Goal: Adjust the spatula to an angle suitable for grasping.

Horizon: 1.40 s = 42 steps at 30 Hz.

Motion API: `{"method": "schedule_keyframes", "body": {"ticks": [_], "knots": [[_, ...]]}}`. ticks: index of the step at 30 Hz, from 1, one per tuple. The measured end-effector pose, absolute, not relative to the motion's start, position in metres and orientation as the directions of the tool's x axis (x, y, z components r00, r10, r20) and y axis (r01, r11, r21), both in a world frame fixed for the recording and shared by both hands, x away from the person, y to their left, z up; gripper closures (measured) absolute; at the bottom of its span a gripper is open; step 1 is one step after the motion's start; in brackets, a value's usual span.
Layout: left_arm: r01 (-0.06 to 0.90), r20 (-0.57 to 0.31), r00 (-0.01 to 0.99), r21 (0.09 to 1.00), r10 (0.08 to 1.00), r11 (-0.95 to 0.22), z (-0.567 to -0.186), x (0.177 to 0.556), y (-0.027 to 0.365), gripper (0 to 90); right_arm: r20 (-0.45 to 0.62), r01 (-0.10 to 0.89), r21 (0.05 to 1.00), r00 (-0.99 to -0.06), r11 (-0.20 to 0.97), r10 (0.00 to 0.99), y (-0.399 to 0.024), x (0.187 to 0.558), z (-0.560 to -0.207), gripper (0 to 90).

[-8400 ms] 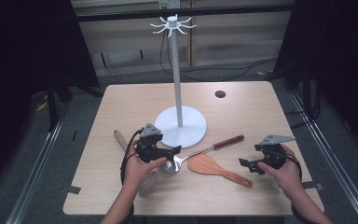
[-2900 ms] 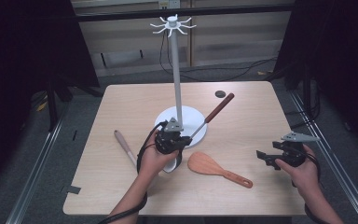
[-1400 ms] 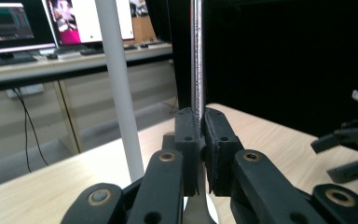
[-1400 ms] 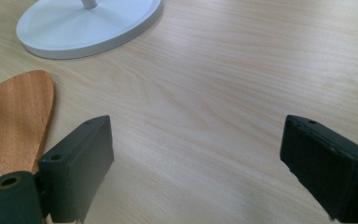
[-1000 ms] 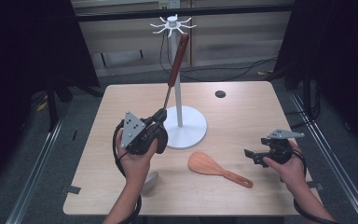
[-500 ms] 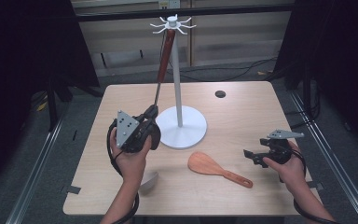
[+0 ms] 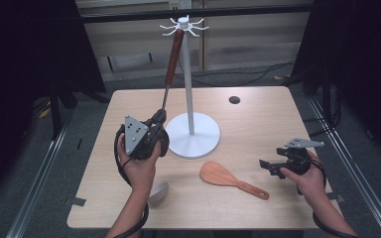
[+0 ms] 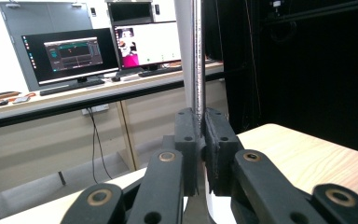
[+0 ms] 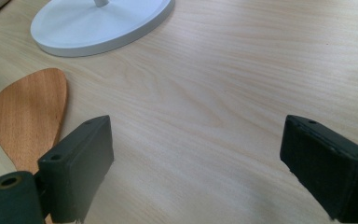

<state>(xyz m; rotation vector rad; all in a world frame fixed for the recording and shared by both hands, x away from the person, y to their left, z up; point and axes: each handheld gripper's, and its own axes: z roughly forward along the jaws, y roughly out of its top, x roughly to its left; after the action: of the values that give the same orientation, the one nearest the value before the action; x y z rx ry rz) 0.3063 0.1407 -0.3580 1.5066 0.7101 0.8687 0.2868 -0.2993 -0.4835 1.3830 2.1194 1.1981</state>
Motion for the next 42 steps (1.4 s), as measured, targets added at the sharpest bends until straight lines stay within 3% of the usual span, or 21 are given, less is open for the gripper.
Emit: {"method": "schedule_keyframes", "body": {"ticks": [14,26,42], "knots": [[-0.021,0.118,0.503,0.992,0.856,-0.124,-0.360,0.315,0.135,85.0,0.158,0.585,0.795,-0.455,0.160,0.876,-0.304,0.281,-0.483,8.9],[0.037,0.046,0.494,0.997,0.869,-0.073,-0.370,0.327,0.127,84.7,0.157,0.582,0.797,-0.454,0.159,0.877,-0.306,0.279,-0.483,8.9],[0.098,-0.060,0.567,0.995,0.821,0.005,-0.375,0.358,0.105,83.7,0.162,0.583,0.797,-0.459,0.158,0.873,-0.306,0.280,-0.483,8.9]]}}
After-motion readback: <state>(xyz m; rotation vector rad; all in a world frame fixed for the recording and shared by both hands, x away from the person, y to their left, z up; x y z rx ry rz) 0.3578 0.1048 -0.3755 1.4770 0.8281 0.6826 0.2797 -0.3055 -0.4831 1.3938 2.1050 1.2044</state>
